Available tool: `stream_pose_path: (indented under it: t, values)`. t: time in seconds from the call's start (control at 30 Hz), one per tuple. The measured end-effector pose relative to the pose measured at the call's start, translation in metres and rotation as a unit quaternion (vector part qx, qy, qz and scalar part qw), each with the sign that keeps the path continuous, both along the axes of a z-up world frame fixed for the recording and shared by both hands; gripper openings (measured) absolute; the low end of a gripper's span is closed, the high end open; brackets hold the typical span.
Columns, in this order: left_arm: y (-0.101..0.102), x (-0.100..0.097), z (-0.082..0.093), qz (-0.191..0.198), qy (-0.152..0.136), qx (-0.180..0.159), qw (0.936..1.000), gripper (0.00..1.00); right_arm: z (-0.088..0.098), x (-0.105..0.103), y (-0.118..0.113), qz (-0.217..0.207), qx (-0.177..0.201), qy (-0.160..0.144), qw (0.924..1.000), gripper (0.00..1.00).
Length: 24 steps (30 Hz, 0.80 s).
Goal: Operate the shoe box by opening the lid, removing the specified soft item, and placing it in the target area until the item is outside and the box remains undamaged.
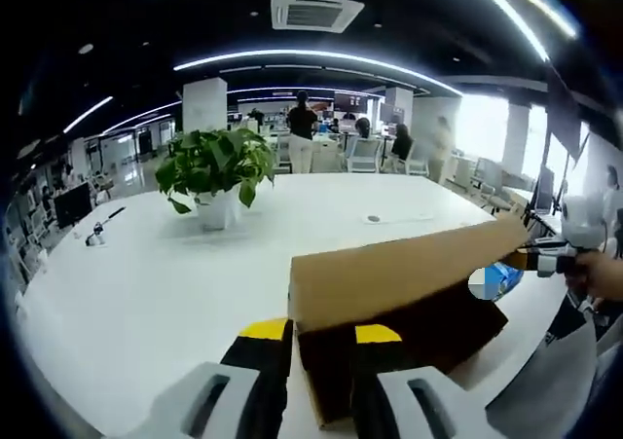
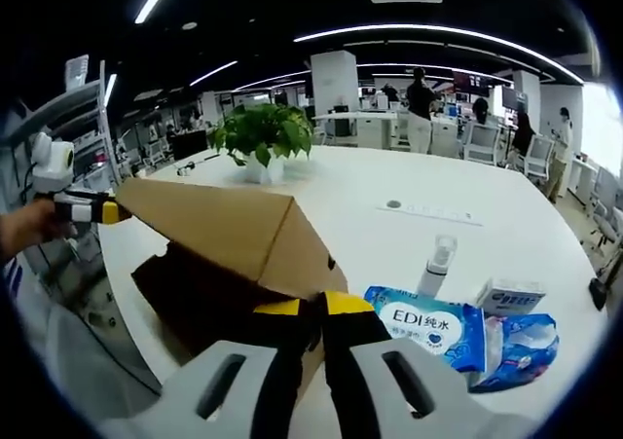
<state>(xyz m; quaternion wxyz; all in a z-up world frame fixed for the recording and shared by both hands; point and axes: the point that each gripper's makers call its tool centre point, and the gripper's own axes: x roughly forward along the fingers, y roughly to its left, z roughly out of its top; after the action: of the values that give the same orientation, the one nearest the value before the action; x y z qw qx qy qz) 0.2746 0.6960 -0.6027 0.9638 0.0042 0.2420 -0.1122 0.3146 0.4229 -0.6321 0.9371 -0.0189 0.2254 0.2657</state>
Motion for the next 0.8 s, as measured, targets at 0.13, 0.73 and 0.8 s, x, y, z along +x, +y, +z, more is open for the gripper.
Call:
stream_pose_path:
  t: [0.13,0.73,0.8]
  values:
    - [-0.001,-0.005,-0.005,-0.003,0.004,0.002,1.0000,0.25,-0.001,-0.005,0.002,0.014,-0.003,-0.009,0.9999,0.07]
    - [-0.008,-0.028,-0.033,-0.032,0.036,0.014,0.9987,0.33,-0.021,-0.029,0.014,0.088,-0.044,-0.024,0.9949,0.23]
    - [-0.008,-0.029,-0.037,-0.037,0.039,0.020,0.9984,0.33,-0.023,-0.032,0.015,0.097,-0.053,-0.029,0.9935,0.24]
